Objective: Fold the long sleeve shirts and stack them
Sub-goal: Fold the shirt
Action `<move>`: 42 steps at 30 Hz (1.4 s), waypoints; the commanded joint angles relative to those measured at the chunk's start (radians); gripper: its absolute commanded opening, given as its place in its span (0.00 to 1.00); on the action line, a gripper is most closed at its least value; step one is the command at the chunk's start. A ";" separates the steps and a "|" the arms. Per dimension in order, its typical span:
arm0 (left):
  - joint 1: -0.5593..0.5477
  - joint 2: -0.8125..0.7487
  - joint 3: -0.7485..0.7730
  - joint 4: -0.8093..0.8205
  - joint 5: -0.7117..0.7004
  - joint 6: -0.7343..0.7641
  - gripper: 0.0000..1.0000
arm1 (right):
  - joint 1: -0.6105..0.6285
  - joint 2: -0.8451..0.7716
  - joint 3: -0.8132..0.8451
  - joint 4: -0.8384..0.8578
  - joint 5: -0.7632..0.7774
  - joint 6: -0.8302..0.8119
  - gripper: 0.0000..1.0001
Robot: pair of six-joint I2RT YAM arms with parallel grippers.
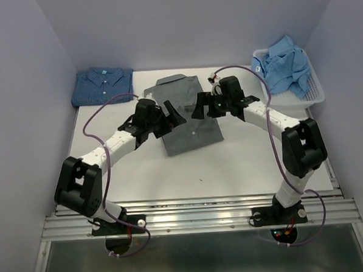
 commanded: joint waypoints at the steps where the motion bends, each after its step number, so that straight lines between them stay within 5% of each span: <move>1: -0.056 0.096 0.016 0.078 0.044 -0.030 0.99 | 0.007 0.121 0.099 0.075 -0.063 0.001 1.00; 8: -0.065 0.285 0.048 0.106 0.027 -0.025 0.99 | -0.028 0.440 0.340 0.072 -0.081 0.012 1.00; 13: -0.016 0.336 0.013 0.097 0.030 -0.006 0.99 | -0.028 0.467 0.250 0.055 -0.098 0.018 1.00; 20: 0.059 0.296 -0.041 0.023 -0.061 0.051 0.99 | -0.016 0.269 -0.157 0.121 -0.086 0.087 1.00; 26: 0.094 0.336 0.059 -0.062 -0.111 0.134 0.99 | 0.107 0.104 -0.367 0.149 -0.095 0.161 1.00; 35: 0.114 0.233 0.148 -0.194 -0.183 0.198 0.99 | 0.145 -0.070 -0.314 0.046 0.017 0.126 1.00; 42: 0.111 -0.084 -0.085 -0.251 -0.153 0.076 0.99 | 0.145 -0.197 -0.234 -0.058 0.143 0.044 1.00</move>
